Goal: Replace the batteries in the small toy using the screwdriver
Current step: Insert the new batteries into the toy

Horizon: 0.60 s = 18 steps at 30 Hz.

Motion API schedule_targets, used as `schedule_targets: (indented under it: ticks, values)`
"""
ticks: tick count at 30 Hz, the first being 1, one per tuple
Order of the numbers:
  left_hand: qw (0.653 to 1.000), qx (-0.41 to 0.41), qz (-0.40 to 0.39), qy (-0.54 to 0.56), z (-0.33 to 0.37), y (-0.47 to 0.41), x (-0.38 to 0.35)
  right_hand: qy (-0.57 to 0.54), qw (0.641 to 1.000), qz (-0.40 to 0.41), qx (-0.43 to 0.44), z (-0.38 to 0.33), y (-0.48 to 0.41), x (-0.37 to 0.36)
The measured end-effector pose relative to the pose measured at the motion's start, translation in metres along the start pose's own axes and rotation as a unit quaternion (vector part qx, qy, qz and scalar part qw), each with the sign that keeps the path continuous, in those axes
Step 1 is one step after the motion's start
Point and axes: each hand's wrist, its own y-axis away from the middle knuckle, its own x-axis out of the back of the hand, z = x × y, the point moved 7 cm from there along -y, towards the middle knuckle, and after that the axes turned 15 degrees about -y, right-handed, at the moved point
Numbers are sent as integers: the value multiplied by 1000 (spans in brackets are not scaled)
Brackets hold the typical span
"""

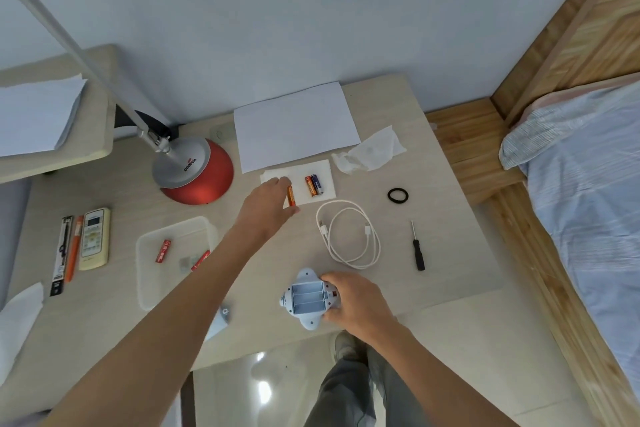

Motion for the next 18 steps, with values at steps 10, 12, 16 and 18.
schedule_targets:
  ticks: [10,12,16,18]
  values:
    - [996,-24,-5,84,-6,132,31,6,1000,-9,-12,-9,-2,3]
    - [993,-46,-1,111,0,149,22,8,1000,-9,-10,-9,-3,4]
    - [988,-87,-26,122,24,170,-3,12,1000,-8,-3,-7,-3,5]
    - [990,-91,-29,106,34,175,-12,9,1000,-8,2,-6,-3,5]
